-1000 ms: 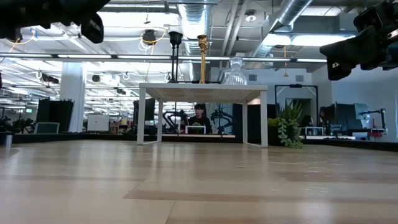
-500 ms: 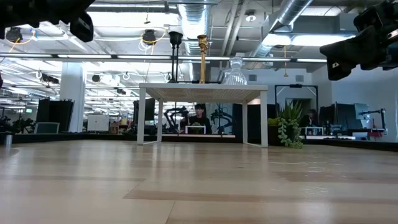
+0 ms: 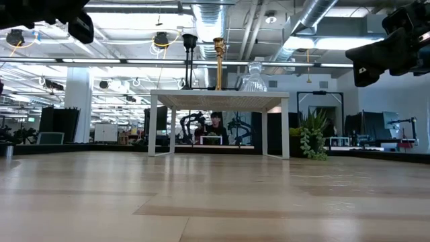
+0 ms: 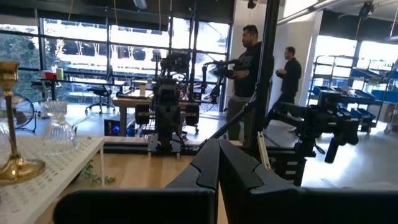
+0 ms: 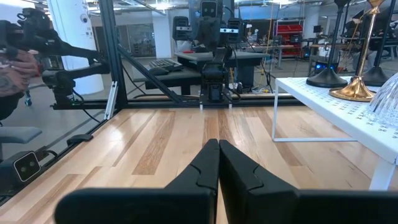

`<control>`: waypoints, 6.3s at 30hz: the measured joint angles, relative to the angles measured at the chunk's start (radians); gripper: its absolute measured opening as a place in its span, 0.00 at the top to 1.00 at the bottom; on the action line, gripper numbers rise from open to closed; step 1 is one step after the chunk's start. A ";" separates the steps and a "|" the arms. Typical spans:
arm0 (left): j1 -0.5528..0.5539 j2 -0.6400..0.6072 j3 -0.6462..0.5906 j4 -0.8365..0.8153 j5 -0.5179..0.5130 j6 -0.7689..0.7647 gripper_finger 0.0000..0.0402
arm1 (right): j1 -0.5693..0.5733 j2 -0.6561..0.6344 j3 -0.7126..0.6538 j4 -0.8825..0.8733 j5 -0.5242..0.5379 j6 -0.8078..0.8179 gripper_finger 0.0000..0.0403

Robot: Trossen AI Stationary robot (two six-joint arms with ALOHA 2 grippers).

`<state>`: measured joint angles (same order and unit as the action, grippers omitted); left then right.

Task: Pick & Place candle stick holders
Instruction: Return to Home Position

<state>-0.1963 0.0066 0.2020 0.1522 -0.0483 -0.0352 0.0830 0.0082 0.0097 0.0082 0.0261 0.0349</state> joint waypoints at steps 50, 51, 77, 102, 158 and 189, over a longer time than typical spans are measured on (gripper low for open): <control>0.000 -0.006 -0.190 -0.126 -0.011 0.021 0.99 | 0.000 -0.001 0.000 0.000 0.000 0.000 1.00; 0.000 -0.006 -0.197 -0.126 -0.008 0.017 0.99 | 0.000 -0.001 0.000 0.000 0.000 0.000 1.00; 0.000 0.002 -0.196 -0.107 -0.011 0.008 0.99 | 0.000 -0.001 0.000 0.000 0.000 0.000 1.00; -0.006 0.003 -0.196 -0.099 -0.011 0.008 0.99 | 0.000 -0.001 0.000 0.000 0.000 0.000 1.00; -0.006 0.003 -0.196 -0.099 -0.011 0.008 0.99 | 0.000 -0.001 0.000 0.000 0.000 0.000 1.00; -0.006 0.003 -0.196 -0.099 -0.011 0.008 0.99 | 0.000 -0.001 0.000 0.000 0.000 0.000 1.00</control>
<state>-0.2028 0.0093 0.0062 0.0532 -0.0590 -0.0276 0.0829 0.0071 0.0097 0.0082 0.0261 0.0352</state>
